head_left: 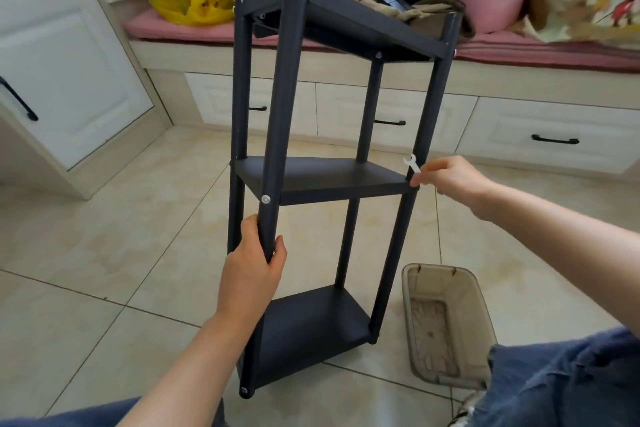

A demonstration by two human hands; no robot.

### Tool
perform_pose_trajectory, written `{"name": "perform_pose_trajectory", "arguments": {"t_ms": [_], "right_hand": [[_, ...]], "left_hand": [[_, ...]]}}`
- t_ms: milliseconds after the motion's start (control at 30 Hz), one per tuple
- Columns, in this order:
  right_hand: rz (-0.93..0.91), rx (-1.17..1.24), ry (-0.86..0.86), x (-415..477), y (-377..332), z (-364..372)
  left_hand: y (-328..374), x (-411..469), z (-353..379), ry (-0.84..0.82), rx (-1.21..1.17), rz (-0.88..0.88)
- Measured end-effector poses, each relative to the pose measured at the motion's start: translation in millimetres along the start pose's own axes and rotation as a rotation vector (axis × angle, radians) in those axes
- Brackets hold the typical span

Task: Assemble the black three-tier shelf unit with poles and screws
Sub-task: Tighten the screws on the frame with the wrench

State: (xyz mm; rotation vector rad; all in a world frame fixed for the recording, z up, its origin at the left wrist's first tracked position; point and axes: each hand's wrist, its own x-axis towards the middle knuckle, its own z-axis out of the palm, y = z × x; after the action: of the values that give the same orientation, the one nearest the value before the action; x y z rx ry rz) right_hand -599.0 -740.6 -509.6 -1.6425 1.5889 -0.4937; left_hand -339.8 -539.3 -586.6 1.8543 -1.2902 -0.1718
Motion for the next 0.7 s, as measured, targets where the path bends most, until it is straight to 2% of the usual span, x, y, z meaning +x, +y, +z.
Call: {"name": "perform_pose_trajectory", "arguments": {"t_ms": [267, 367, 500, 600, 700], "right_hand": [[0.050, 0.294, -0.084, 2.7, -2.4, -1.3], [0.039, 0.342, -0.139, 0.9, -3.1, -0.8], [0.008, 0.395, -0.158, -1.7, -4.4, 6.5], [-0.016, 0.410, -0.168, -8.2, -6.3, 14.2], [-0.047, 0.395, -0.157, -15.4, -12.8, 13.8]], "left_hand": [[-1.7, -3.2, 1.0, 0.017, 0.011, -0.020], [-4.2, 3.4, -0.2, 0.076, -0.016, -0.050], [-7.7, 11.9, -2.4, 0.166, -0.180, -0.150], [-12.2, 18.2, -6.3, 0.292, -0.189, -0.184], [-20.4, 28.9, -11.4, 0.317, -0.174, -0.193]]}}
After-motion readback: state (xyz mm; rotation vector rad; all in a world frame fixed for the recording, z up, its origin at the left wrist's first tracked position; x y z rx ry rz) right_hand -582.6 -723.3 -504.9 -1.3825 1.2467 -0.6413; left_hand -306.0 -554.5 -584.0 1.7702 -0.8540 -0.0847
